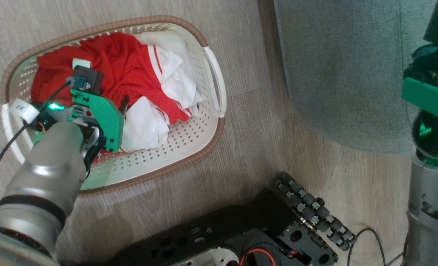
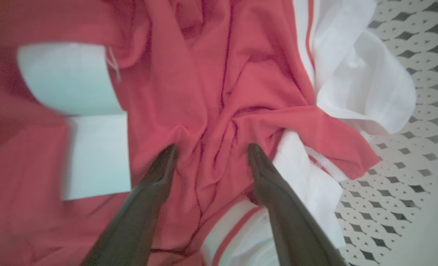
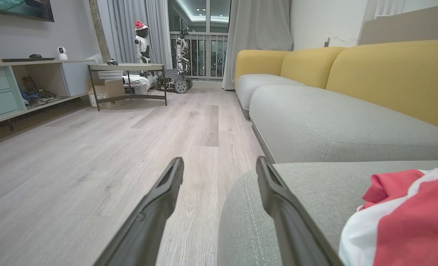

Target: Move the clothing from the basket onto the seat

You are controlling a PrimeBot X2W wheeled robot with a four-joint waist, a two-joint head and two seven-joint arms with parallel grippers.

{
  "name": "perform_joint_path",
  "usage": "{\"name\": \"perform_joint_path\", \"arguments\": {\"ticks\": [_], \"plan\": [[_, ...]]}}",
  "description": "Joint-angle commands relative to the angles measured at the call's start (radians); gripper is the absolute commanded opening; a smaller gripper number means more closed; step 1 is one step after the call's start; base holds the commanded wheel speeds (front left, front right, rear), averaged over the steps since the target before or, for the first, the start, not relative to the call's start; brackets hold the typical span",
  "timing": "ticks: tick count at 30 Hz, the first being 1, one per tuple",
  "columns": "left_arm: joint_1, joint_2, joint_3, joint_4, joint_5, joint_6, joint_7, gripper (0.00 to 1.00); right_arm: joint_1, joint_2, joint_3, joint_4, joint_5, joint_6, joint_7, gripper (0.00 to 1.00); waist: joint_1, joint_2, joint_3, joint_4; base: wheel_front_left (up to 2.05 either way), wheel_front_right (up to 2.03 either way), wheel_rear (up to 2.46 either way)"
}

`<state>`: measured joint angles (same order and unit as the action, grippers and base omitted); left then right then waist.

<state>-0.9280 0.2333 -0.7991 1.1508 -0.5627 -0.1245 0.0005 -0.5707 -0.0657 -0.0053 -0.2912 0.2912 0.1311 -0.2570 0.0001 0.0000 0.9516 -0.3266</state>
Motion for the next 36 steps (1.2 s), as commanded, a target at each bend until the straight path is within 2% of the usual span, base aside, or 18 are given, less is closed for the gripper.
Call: {"name": "perform_joint_path", "arguments": {"ticks": [1,8,15,16,17,18,19,29,36], "plan": [[0.008,0.024,0.008,-0.005,-0.009,-0.006,0.005,1.0,0.017,0.01,0.01,-0.039,-0.005,0.0,-0.005,1.0,-0.0001,0.0,0.015,-0.01,0.0,0.0,0.0],[0.012,0.038,-0.1,-0.05,-0.058,-0.006,0.069,1.0,0.016,0.012,0.008,-0.051,-0.009,0.0,-0.005,1.0,-0.0001,0.0,0.037,-0.02,0.0,0.0,0.0],[0.012,0.063,-0.238,-0.11,-0.138,-0.006,0.205,1.0,0.014,0.014,0.013,-0.052,-0.01,0.0,-0.005,1.0,-0.0001,0.0,0.043,-0.026,0.0,0.0,0.0],[0.007,0.067,-0.249,-0.116,-0.15,-0.006,0.21,0.92,0.014,0.014,0.013,-0.051,-0.011,0.0,-0.005,1.0,-0.0001,0.0,0.044,-0.026,0.0,0.0,0.0],[0.003,0.071,-0.259,-0.121,-0.16,-0.006,0.211,0.55,0.014,0.015,0.013,-0.05,-0.011,0.0,-0.005,1.0,-0.0001,0.0,0.044,-0.026,0.0,0.0,0.0],[-0.001,0.074,-0.268,-0.125,-0.17,-0.006,0.21,0.09,0.014,0.015,0.013,-0.049,-0.011,0.0,-0.005,1.0,-0.0001,0.0,0.043,-0.025,0.0,0.0,0.0],[-0.003,0.077,-0.278,-0.129,-0.18,-0.006,0.209,0.0,0.014,0.015,0.013,-0.047,-0.011,0.0,-0.005,1.0,-0.0001,0.0,0.042,-0.025,0.0,0.0,0.0],[-0.02,0.099,-0.368,-0.147,-0.252,-0.006,0.141,0.0,0.009,0.015,0.016,-0.027,-0.009,0.0,-0.005,1.0,-0.0001,0.0,-0.001,-0.016,0.0,0.0,0.0],[-0.02,0.091,-0.408,-0.103,-0.286,-0.006,0.061,0.0,0.019,0.015,0.029,0.009,-0.002,0.0,-0.005,1.0,-0.0001,0.0,-0.114,-0.003,0.0,0.0,0.0]]}}
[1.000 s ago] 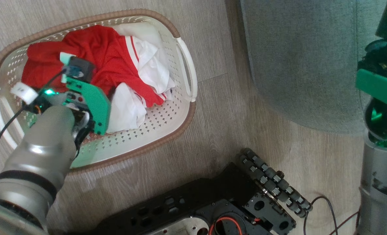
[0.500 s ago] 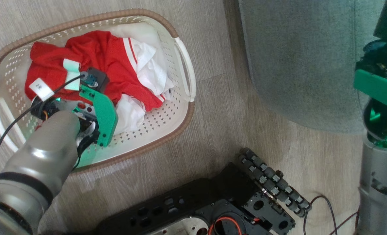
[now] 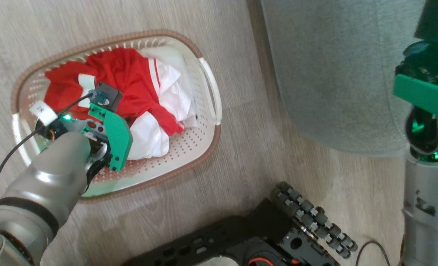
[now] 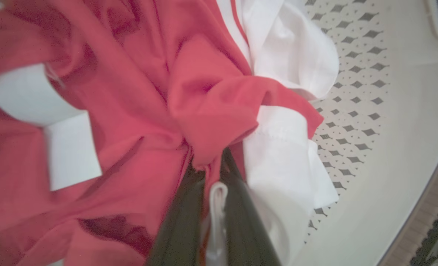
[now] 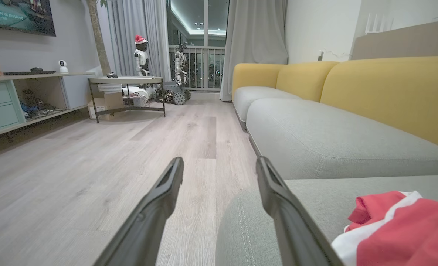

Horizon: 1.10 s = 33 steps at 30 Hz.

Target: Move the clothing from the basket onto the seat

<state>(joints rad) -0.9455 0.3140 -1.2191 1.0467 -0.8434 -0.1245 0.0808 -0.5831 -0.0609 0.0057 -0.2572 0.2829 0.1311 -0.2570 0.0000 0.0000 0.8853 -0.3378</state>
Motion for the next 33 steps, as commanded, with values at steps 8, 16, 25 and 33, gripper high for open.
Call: {"name": "perform_joint_path", "arguments": {"ticks": [8,16,25,33], "plan": [[0.007,-0.034,0.009,0.044,-0.027,-0.006,-0.125,0.0,0.064,0.011,0.033,0.014,-0.001,0.0,-0.005,1.0,0.0,0.0,-0.191,0.037,0.0,0.0,0.0],[0.027,-0.093,0.005,0.025,-0.057,-0.006,-0.255,0.0,0.127,-0.012,0.048,0.059,-0.002,0.0,-0.005,1.0,0.0,0.0,-0.372,0.087,0.0,0.0,0.0],[0.042,-0.14,0.008,-0.045,-0.06,-0.006,-0.331,0.0,0.23,-0.038,0.047,0.103,0.022,0.0,-0.005,1.0,0.0,0.0,-0.549,0.157,0.0,0.0,0.0],[0.054,-0.129,0.083,-0.198,-0.02,0.025,-0.342,0.0,0.317,-0.057,0.068,0.135,0.086,0.0,-0.005,1.0,0.0,0.0,-0.684,0.199,0.0,0.0,0.0]]}}
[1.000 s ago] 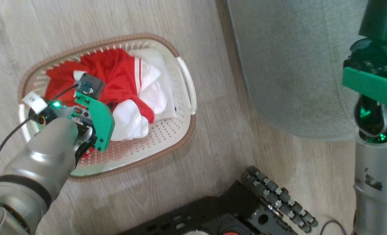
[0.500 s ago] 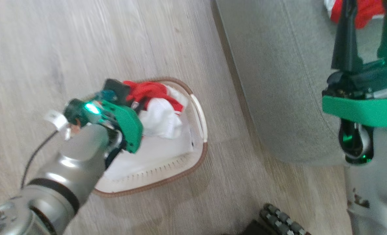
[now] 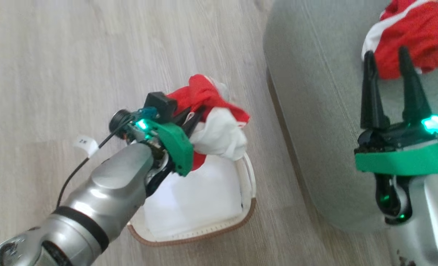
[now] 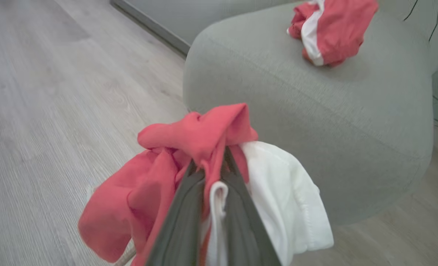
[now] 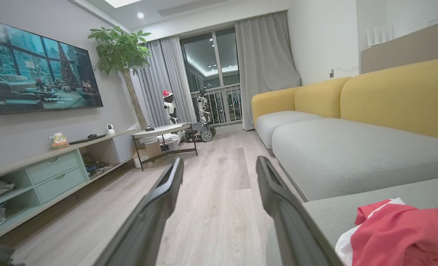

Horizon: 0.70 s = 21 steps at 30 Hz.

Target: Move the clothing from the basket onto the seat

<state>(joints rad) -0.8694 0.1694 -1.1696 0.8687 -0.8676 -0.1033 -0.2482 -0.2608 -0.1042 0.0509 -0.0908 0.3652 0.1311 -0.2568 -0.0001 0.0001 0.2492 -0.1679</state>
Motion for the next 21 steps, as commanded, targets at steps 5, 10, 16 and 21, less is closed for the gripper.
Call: {"name": "perform_joint_path", "arguments": {"ticks": [5,10,16,21], "plan": [[-0.006,0.046,0.08,-0.156,0.051,0.041,-0.013,0.0,0.043,-0.03,0.048,-0.011,0.025,0.0,-0.004,1.0,0.0001,-0.0001,-0.118,0.051,0.0,0.0,0.0],[-0.019,0.071,0.102,-0.273,0.077,0.077,-0.013,0.0,0.098,-0.033,0.07,0.004,0.039,0.0,-0.003,1.0,0.0001,-0.0001,-0.168,0.07,0.0,0.0,0.0],[-0.057,0.105,0.12,-0.397,0.083,0.112,0.012,0.0,0.152,-0.038,0.108,0.018,0.047,0.0,0.002,1.0,0.0001,-0.0001,-0.204,0.083,0.0,0.0,0.0],[-0.089,0.122,0.136,-0.469,0.085,0.136,0.032,0.0,0.174,-0.039,0.125,0.023,0.048,0.0,0.004,1.0,0.0001,-0.0001,-0.218,0.087,0.0,0.0,0.0]]}}
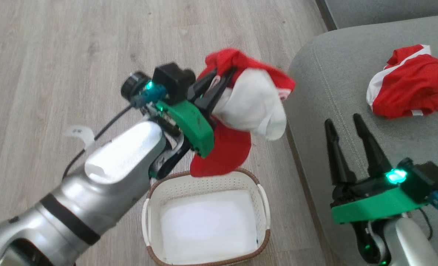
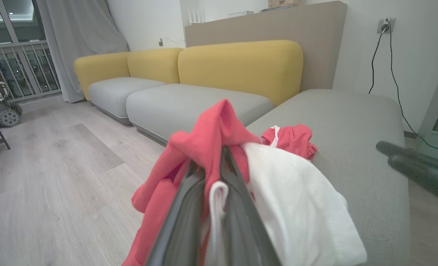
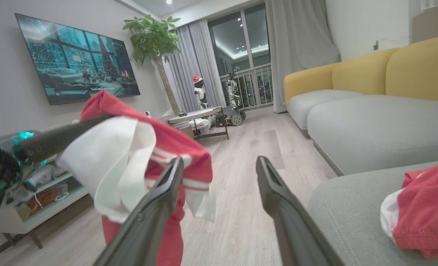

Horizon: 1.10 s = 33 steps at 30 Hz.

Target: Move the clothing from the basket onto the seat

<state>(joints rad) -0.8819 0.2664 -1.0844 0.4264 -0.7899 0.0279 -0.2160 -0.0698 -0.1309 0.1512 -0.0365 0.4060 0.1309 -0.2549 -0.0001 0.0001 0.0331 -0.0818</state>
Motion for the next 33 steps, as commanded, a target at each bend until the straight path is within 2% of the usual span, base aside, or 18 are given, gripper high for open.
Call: {"name": "perform_joint_path", "arguments": {"ticks": [1,9,18,22,33], "plan": [[-0.085,0.029,0.056,-0.041,0.007,0.01,0.004,0.0,-0.013,-0.013,0.031,-0.031,0.007,0.0,0.003,1.0,0.0001,-0.0001,-0.004,0.0,0.0,0.0,0.0],[-0.098,0.046,0.07,-0.116,-0.002,0.042,0.033,0.0,0.0,-0.025,0.076,-0.028,0.011,0.0,0.009,1.0,0.0001,-0.0001,-0.021,-0.01,0.0,0.0,0.0],[-0.088,0.046,0.062,-0.156,-0.011,0.052,0.046,0.0,-0.053,-0.076,0.169,-0.001,-0.005,0.0,0.031,1.0,0.0001,-0.0001,-0.015,-0.011,0.0,0.0,0.0],[-0.089,0.038,0.058,-0.17,-0.017,0.05,0.051,0.0,-0.124,-0.09,0.219,0.05,-0.032,0.0,0.045,1.0,0.0001,-0.0001,-0.006,0.0,0.0,0.0,0.0],[-0.072,-0.004,0.017,-0.174,-0.027,0.026,0.06,0.0,-0.311,-0.056,0.313,0.242,-0.067,0.0,0.036,1.0,0.0001,-0.0001,-0.011,0.053,0.0,0.0,0.0]]}}
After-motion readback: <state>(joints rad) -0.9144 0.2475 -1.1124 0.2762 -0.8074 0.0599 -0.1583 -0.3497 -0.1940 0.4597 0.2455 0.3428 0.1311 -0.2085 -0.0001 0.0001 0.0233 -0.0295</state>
